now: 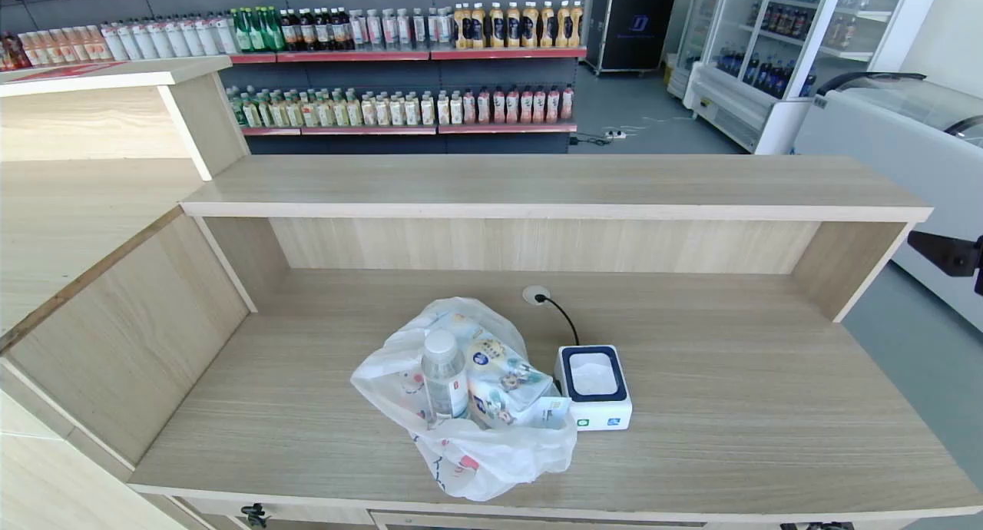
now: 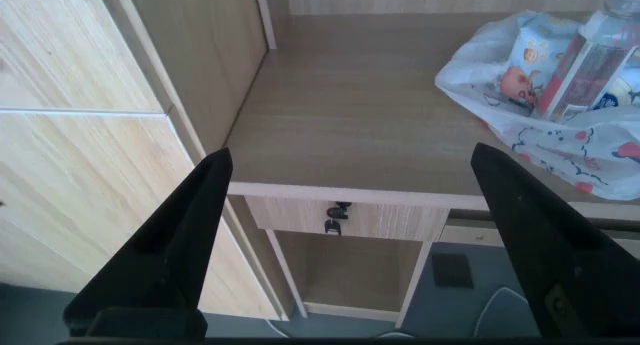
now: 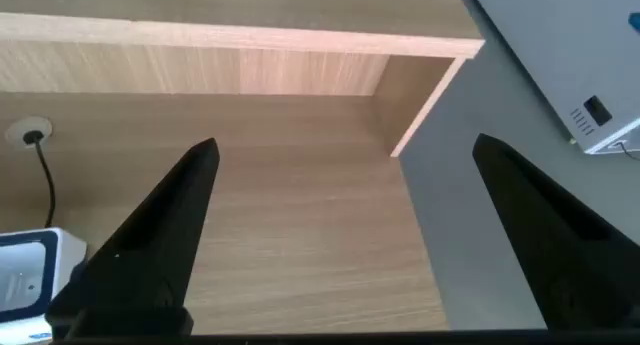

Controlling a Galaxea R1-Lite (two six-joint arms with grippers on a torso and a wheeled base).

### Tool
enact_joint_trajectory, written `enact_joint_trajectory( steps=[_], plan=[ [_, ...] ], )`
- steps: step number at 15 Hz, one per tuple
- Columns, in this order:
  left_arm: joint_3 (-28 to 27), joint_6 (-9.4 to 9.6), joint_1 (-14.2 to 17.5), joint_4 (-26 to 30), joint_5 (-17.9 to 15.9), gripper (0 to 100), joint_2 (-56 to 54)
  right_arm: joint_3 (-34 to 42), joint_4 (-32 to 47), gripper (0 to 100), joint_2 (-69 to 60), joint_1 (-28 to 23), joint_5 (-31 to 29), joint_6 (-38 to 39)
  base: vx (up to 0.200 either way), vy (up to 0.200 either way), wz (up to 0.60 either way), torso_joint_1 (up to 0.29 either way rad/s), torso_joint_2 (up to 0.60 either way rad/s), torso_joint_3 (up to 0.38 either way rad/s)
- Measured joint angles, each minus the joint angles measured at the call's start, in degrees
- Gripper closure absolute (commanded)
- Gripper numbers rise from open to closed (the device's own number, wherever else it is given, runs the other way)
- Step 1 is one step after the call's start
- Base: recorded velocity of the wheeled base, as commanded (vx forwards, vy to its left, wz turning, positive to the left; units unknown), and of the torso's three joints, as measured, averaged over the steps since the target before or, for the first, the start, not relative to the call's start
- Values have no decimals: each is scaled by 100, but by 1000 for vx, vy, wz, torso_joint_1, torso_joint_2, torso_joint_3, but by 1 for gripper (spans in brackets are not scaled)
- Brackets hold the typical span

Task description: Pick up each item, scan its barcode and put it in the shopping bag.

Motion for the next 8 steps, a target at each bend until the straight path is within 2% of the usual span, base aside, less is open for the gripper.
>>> enact_joint_trajectory(
  steps=[6,8],
  plan=[
    [0,0,-5,2,0,0,0,3143,-129,0,-2024,213,22,446,0,0,0,0,0,0],
    [0,0,0,2,0,0,0,3799,651,0,-3042,358,-44,523,0,0,0,0,0,0]
  ],
)
